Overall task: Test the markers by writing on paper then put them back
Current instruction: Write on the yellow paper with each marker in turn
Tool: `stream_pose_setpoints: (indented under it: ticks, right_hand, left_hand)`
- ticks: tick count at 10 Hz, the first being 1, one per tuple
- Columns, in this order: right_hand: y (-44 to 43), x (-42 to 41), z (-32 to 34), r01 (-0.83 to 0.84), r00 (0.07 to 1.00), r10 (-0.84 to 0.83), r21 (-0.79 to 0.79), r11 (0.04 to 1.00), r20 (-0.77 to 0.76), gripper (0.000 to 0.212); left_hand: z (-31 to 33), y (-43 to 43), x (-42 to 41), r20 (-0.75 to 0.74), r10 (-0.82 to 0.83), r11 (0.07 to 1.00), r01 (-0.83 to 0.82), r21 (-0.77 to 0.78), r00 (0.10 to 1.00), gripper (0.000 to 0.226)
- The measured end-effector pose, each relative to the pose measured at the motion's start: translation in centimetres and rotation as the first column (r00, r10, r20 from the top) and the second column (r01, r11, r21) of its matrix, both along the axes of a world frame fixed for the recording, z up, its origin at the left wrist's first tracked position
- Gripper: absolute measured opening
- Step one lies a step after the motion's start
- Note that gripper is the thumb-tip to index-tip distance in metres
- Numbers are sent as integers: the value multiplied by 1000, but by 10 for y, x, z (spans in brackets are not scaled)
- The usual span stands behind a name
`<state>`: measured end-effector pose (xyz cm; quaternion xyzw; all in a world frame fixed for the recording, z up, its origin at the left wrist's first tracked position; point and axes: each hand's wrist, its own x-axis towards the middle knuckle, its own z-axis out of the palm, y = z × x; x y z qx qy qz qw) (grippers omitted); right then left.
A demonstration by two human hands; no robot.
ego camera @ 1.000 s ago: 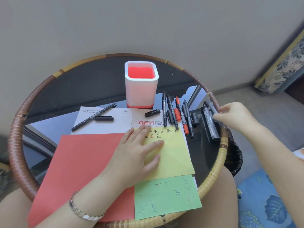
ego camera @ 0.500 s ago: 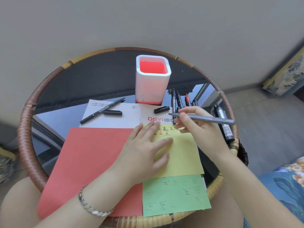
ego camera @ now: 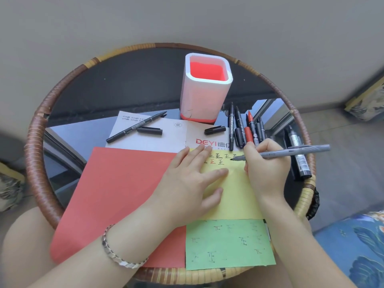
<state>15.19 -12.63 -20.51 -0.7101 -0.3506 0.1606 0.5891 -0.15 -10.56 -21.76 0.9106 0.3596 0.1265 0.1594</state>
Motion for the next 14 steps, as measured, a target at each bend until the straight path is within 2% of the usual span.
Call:
stream_pose_setpoints:
  ticks: [2,8,9,14]
  right_hand:
    - [0,-1,-2,4,997,-2,-30,1000,71,30]
    - [2,0,-4,10,991,-4,-40,999,136,30]
    - [2,1,-3,43,993,-39,-34,998,111,27]
    - [-2,0,-1,-12,995,18,-62,998,102,28]
  left_hand:
    - [-1,1,0,-4,-1,1000,1,-8,1000,42]
    - [1,0,0,-15,6,1000,-6,-16,1000,43]
    - [2,0,1,-17,5,1000,-6,-17,1000,43]
    - [2,0,0,-23,3,1000,-4,-24,1000,43]
